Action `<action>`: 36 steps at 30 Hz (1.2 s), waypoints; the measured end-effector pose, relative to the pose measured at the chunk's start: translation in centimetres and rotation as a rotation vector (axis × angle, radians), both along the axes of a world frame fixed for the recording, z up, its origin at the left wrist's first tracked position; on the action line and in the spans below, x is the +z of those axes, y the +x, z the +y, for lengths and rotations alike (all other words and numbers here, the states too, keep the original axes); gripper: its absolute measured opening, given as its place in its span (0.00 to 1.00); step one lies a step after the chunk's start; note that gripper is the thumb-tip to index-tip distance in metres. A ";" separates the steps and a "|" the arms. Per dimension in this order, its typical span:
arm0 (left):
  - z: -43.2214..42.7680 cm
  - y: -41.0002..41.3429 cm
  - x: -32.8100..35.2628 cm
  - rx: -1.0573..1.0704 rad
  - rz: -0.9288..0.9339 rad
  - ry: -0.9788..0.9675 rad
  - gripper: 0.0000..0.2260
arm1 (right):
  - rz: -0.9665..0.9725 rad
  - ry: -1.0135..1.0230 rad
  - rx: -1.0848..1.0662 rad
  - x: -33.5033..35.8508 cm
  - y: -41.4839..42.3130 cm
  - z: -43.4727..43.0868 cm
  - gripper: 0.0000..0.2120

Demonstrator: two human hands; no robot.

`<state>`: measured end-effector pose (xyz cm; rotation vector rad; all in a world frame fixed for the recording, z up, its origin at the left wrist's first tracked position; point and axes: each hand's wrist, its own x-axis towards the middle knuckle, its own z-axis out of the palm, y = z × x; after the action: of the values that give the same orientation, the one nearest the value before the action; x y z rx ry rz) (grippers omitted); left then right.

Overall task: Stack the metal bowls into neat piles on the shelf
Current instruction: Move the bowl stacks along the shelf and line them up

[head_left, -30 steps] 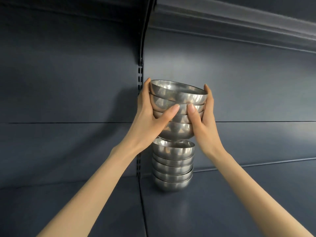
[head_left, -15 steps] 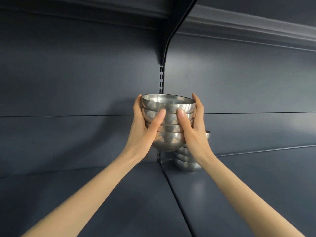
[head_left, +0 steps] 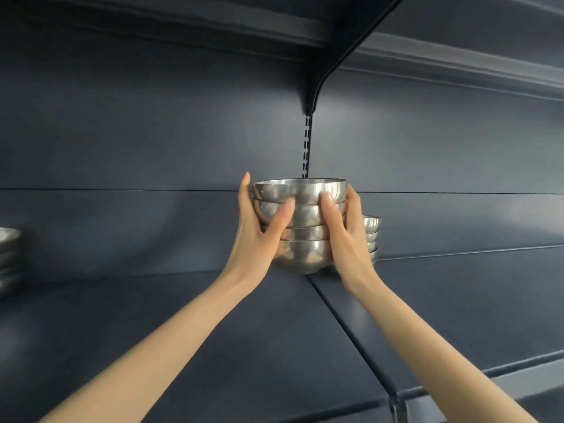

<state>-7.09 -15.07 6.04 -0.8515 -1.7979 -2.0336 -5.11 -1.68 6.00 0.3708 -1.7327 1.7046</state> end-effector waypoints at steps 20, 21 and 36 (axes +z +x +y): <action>-10.0 12.4 -2.4 0.162 -0.118 0.030 0.40 | -0.057 0.066 0.247 -2.7 9.9 -9.3 0.31; -11.0 12.4 -2.4 0.173 -0.121 0.026 0.41 | -0.057 0.054 0.269 -2.6 9.9 -10.4 0.31; -31.5 8.3 -3.2 0.240 -0.086 -0.128 0.29 | -0.044 -0.033 0.305 -4.0 4.9 -30.9 0.25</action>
<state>1.21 -46.55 2.84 -0.5566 -1.9877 -1.8462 -0.21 -32.57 2.04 0.6126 -1.7465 1.9651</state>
